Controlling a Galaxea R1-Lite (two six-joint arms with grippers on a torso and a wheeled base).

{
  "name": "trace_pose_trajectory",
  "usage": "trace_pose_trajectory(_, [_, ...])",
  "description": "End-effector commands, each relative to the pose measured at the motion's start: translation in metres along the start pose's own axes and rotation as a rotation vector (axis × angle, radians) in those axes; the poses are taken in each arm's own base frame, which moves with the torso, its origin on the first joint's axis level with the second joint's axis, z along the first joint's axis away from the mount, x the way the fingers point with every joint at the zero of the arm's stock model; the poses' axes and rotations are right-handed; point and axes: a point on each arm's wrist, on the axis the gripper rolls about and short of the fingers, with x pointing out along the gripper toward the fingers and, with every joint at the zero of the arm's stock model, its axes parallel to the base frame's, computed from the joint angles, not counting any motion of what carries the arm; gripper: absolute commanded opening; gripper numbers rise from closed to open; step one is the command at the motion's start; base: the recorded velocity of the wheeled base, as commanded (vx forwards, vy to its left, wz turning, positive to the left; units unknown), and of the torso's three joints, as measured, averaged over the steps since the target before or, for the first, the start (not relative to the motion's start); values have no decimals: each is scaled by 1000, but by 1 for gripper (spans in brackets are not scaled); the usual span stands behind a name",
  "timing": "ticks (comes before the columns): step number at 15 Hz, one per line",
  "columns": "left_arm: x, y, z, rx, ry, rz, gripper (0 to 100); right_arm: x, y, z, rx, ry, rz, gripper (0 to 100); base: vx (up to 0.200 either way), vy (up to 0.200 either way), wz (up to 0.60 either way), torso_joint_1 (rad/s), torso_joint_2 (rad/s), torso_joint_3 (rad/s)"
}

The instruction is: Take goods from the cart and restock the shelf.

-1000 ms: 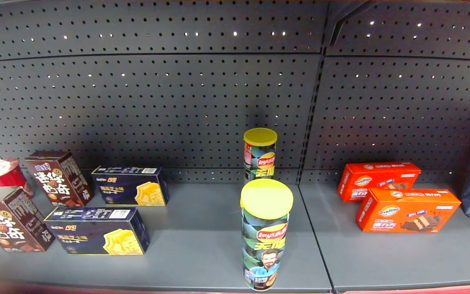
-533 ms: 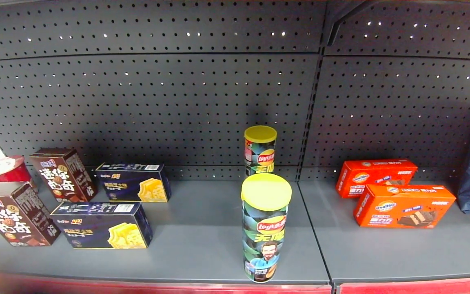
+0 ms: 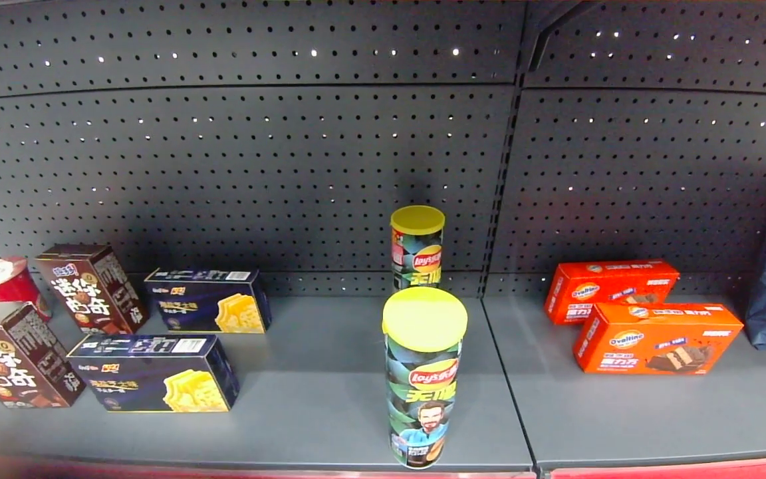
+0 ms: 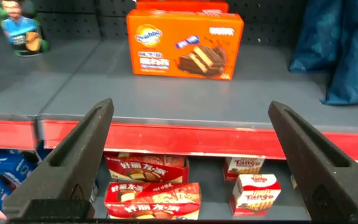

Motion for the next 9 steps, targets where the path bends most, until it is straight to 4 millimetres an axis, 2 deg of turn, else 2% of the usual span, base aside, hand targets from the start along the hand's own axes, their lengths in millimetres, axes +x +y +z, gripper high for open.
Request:
trace_pose_trajectory(1, [0,0,0,0,1,-1,100,0,0,0,-1,0,-1,100,0,0,0,0,0,0])
trace_pose_trajectory(9, [0,0,0,0,1,-1,100,0,0,0,-1,-2,-6,100,0,0,0,0,0,0])
